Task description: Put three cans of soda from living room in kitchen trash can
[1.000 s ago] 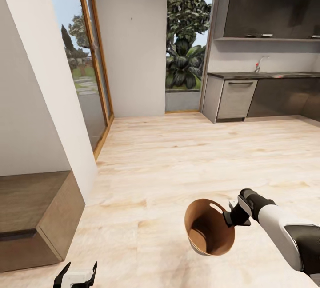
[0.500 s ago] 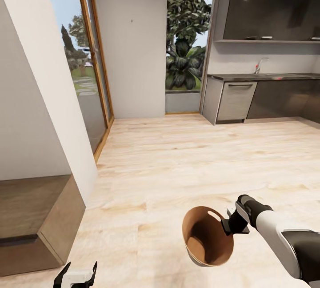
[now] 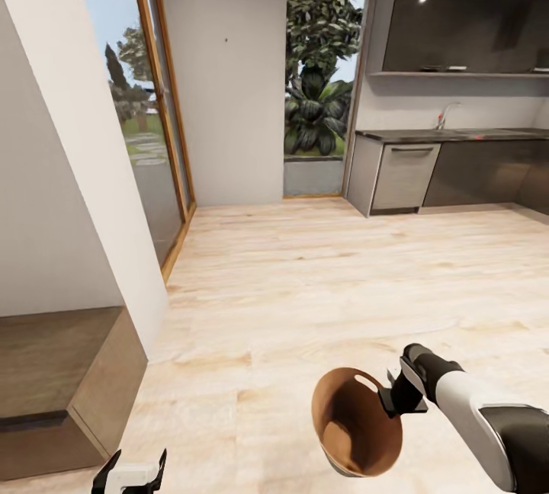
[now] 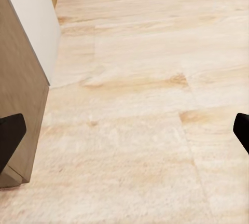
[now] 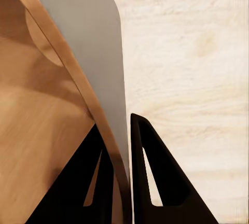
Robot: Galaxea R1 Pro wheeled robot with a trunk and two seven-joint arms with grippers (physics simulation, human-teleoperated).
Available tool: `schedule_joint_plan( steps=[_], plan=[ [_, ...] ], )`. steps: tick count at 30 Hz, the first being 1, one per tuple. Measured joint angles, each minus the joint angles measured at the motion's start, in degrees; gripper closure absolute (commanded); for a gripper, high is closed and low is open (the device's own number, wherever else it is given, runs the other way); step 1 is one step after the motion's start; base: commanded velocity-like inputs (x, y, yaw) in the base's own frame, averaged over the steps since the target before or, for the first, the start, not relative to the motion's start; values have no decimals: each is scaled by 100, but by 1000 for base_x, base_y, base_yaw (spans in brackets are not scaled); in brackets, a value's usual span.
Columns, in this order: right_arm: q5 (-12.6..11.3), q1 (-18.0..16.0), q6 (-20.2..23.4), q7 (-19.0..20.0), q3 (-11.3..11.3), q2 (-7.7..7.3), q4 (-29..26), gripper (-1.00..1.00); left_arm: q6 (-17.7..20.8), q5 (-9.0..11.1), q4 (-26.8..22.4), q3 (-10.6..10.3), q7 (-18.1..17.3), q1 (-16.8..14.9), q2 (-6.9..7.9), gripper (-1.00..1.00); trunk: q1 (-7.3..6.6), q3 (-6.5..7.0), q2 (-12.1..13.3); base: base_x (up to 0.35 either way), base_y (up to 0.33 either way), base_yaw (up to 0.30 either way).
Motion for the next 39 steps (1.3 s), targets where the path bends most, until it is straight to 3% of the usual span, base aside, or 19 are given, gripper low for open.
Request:
schedule_joint_plan(
  steps=[8, 11, 15, 20, 26, 34, 39],
  plan=[
    [35, 156, -35, 36, -41, 19, -17, 100, 0, -3, 1, 0, 0, 0, 0, -100, -176, 143, 321, 0, 0, 0],
    [134, 251, -56, 19, 0, 75, -49, 100, 0, -2, 1, 0, 0, 0, 0, -100, -242, 197, 441, 0, 0, 0],
    [-4, 313, -35, 21, -50, 141, 14, 100, 0, 10, -1, 0, 0, 0, 0, -100, -329, 269, 602, 0, 0, 0],
    [63, 407, -84, 28, -47, 235, -40, 100, 0, 17, -7, 3, 3, 0, 0, -100, -439, 359, 802, 0, 0, 0],
    [78, 605, -549, 39, -56, 243, -36, 100, 0, 21, -21, 1, 11, 0, -7, -100, -571, 467, 1043, 0, 0, 0],
    [46, 1108, -1252, 52, -55, 231, -48, 100, 0, 13, -12, 5, 23, 0, -2, -100, -747, 610, 1364, 0, 0, 0],
    [84, 1280, -1464, 46, -75, 217, -69, 100, -1, 12, -13, 3, 26, 0, -8, -100, -857, 700, 1564, 0, 0, 0]
  ],
)
